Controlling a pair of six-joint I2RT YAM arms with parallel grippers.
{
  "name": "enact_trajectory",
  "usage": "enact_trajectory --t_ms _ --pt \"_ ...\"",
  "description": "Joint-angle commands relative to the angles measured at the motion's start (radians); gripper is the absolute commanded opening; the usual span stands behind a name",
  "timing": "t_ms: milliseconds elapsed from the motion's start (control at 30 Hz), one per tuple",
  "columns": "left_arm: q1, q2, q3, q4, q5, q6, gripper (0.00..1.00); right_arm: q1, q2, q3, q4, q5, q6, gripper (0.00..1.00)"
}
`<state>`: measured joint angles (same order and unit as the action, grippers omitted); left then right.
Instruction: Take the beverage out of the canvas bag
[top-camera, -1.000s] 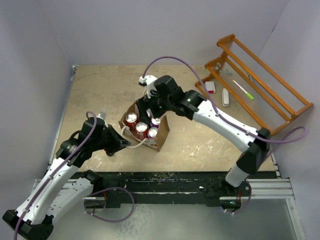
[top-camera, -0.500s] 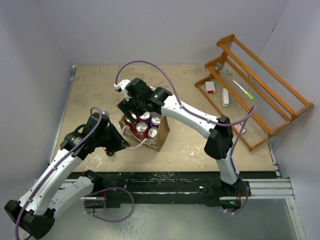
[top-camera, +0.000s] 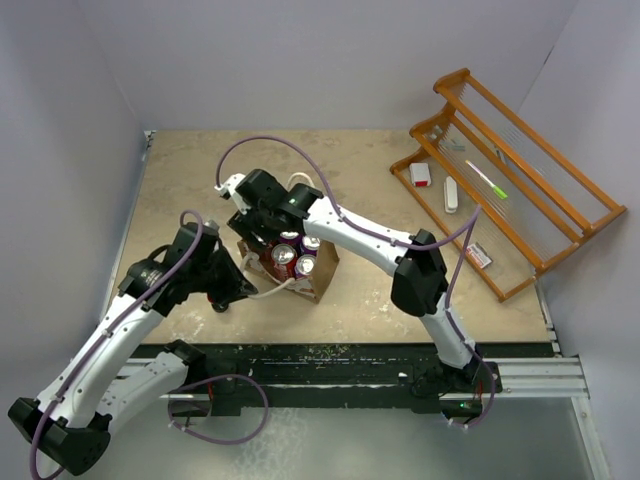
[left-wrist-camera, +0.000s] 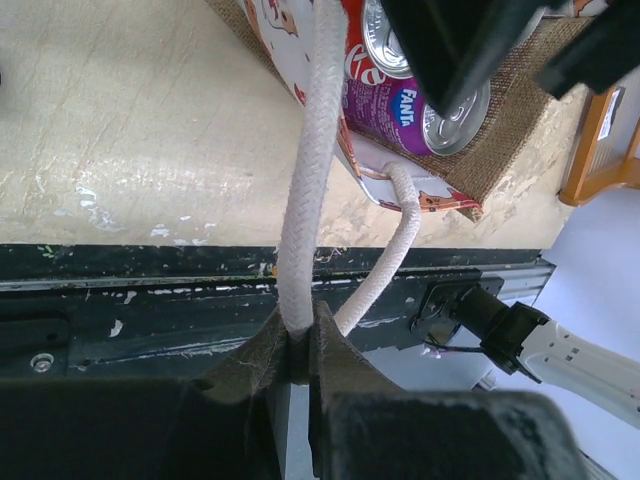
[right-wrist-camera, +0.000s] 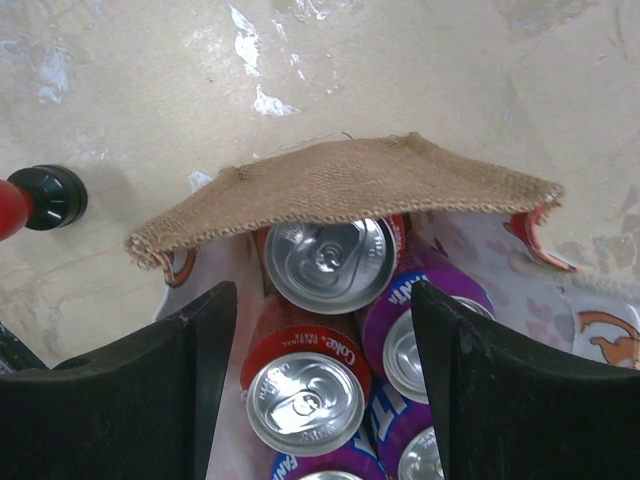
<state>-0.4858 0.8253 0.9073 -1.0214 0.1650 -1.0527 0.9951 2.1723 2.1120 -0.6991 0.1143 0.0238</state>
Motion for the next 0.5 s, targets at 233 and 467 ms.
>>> enact_trajectory --t_ms 233,467 --pt "-0.004 0.046 0.084 -0.088 -0.037 0.116 0.0 0.016 0.072 0.06 0.049 0.066 -0.066 0.72" --pt "-0.002 0.084 0.11 -0.089 -0.052 0.145 0.0 0.016 0.125 0.056 0.064 0.097 -0.085 0.73"
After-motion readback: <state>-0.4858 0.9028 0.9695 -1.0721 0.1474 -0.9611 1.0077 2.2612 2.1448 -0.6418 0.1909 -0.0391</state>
